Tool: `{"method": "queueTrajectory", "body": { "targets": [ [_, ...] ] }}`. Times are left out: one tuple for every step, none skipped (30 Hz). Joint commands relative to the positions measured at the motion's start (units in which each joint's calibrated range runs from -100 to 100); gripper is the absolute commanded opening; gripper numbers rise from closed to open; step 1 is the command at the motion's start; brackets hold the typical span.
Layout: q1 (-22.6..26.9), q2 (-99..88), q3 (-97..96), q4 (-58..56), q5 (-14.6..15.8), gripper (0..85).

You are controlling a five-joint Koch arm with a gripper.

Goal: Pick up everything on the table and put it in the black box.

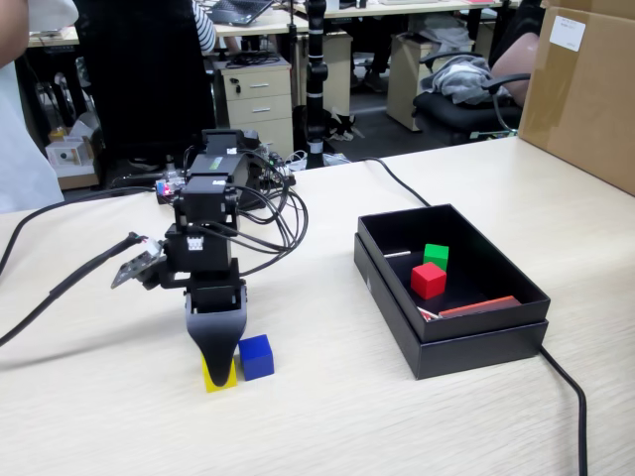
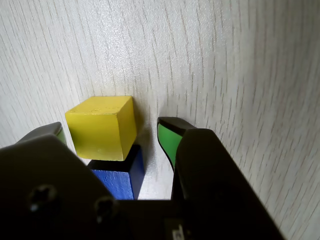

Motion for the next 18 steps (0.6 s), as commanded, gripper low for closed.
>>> {"method": "queueTrajectory", "body": {
  "targets": [
    [0.0, -1.1, 5.0, 0.3, -0.5, 34.4],
    [0.0, -0.7, 5.3, 0.3, -0.5, 31.2],
    [0.0, -0.4, 5.5, 0.3, -0.5, 26.9],
    [0.0, -0.4, 5.6, 0.3, -0.5, 21.1],
    [-0.1, -0.5, 5.6, 0.3, -0.4, 15.6],
    [-0.2, -1.1, 5.6, 0.3, -0.3, 11.2],
    [-0.3, -1.9, 5.5, 0.2, -0.3, 10.1],
    [-0.4, -3.2, 5.2, 0.1, -0.2, 9.3],
    [-0.6, -5.0, 4.9, -0.3, -0.2, 9.3],
    [-0.8, -7.4, 4.6, -1.1, -0.2, 9.3],
    [-1.0, -10.4, 4.2, -1.9, -0.3, 9.3],
    [-1.2, -14.1, 3.5, -3.0, -0.3, 9.3],
    [-1.3, -17.9, 2.7, -3.9, -0.4, 9.3],
    [-1.5, -22.2, 1.6, -4.3, -0.6, 9.3],
    [-1.5, -26.7, 0.4, -4.4, -0.8, 9.3],
    [-1.5, -31.2, -0.3, -4.5, -0.9, 9.2],
    [-1.2, -35.4, -1.2, -4.9, -1.0, 9.2],
    [-0.5, -39.9, -2.4, -5.7, -1.0, 9.3]
  ]
}}
